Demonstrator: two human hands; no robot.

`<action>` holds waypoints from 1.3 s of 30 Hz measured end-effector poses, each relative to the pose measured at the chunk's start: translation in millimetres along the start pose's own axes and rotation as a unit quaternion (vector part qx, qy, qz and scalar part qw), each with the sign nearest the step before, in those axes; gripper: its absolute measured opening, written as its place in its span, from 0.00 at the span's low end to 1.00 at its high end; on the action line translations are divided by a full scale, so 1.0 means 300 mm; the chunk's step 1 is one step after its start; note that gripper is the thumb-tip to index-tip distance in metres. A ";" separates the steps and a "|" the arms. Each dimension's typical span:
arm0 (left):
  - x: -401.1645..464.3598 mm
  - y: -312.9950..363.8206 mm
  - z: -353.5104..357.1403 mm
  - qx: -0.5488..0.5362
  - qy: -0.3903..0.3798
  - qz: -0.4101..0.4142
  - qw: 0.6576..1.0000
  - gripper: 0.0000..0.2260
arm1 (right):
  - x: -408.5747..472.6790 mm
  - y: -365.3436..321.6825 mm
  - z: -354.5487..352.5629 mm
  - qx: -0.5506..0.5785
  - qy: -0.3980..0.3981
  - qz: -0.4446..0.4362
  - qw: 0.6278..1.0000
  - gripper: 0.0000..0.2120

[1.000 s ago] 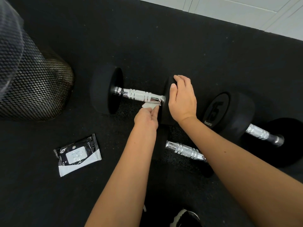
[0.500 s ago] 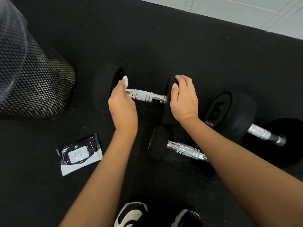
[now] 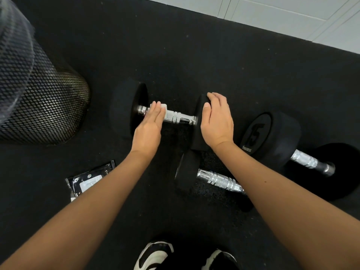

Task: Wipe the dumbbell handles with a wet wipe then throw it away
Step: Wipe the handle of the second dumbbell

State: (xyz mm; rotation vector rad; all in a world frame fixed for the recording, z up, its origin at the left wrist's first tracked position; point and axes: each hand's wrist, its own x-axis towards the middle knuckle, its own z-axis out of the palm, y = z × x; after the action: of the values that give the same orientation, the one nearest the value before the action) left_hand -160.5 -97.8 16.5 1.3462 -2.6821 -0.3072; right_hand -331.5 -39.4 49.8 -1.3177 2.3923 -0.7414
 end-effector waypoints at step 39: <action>0.027 0.152 0.016 -0.028 -0.032 0.143 0.989 0.23 | 0.000 0.004 0.005 -0.005 0.007 -0.006 1.000 0.20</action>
State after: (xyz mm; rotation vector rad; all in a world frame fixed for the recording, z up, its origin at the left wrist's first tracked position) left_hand -201.7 -77.2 22.8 0.9338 -2.8457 -0.3942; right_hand -331.6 -39.1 47.7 -1.3361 2.4049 -0.7442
